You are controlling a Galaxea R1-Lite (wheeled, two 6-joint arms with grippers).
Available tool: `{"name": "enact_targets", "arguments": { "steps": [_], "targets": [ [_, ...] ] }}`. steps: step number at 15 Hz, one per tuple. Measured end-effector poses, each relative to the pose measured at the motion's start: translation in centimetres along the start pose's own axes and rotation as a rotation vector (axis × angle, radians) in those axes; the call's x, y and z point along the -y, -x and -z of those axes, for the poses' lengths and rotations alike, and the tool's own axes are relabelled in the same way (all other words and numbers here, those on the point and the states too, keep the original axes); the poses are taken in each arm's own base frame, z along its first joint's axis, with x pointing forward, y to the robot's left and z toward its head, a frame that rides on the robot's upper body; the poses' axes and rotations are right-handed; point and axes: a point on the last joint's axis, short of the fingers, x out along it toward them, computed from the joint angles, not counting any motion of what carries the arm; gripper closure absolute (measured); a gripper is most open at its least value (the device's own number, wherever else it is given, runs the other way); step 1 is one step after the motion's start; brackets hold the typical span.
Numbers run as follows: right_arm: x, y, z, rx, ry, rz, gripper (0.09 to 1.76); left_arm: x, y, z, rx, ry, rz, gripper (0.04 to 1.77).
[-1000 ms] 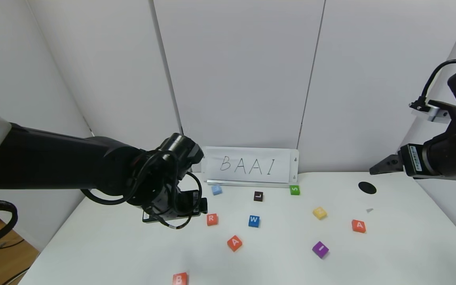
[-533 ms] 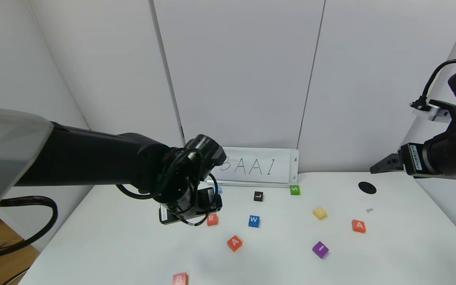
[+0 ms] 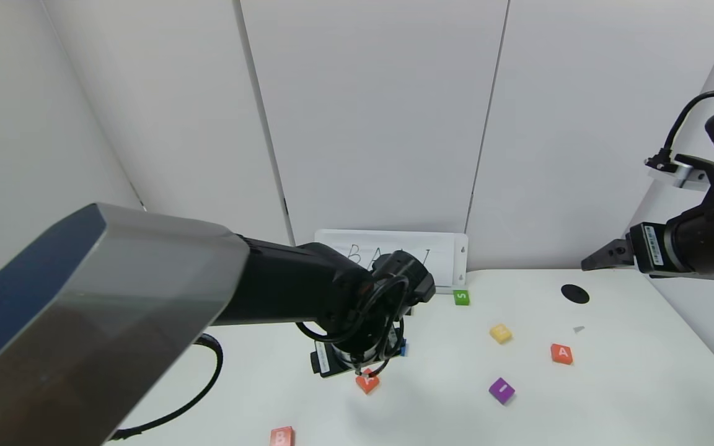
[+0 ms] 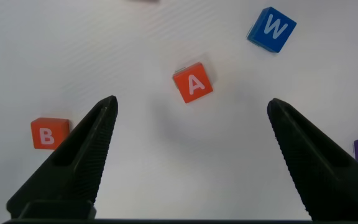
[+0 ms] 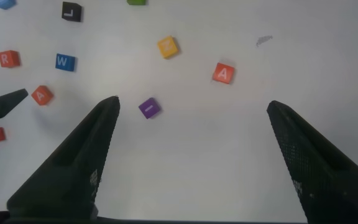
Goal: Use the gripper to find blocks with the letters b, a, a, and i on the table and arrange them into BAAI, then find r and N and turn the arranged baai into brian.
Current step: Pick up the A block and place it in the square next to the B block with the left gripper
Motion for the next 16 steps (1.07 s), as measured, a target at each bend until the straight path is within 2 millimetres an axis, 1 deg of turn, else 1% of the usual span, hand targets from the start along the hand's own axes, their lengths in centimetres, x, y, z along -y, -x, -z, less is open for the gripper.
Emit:
{"name": "enact_targets", "arguments": {
  "steps": [2, 6, 12, 16],
  "targets": [
    [0.0, 0.0, 0.0, 0.001, 0.000, 0.000, 0.14, 0.9, -0.9, 0.5, -0.014, 0.022, -0.030, 0.10],
    [0.0, 0.1, 0.0, 0.002, 0.002, -0.001, 0.14, 2.1, -2.7, 0.8, -0.002, 0.079, -0.086, 0.09],
    [-0.2, 0.1, 0.1, -0.001, 0.005, -0.004, 0.14, 2.3, -4.8, 1.0, -0.017, 0.107, -0.113, 0.09],
    [-0.2, 0.1, 0.1, 0.001, 0.005, -0.003, 0.14, 2.1, -5.7, 1.2, -0.032, 0.105, -0.134, 0.09]
  ]
}}
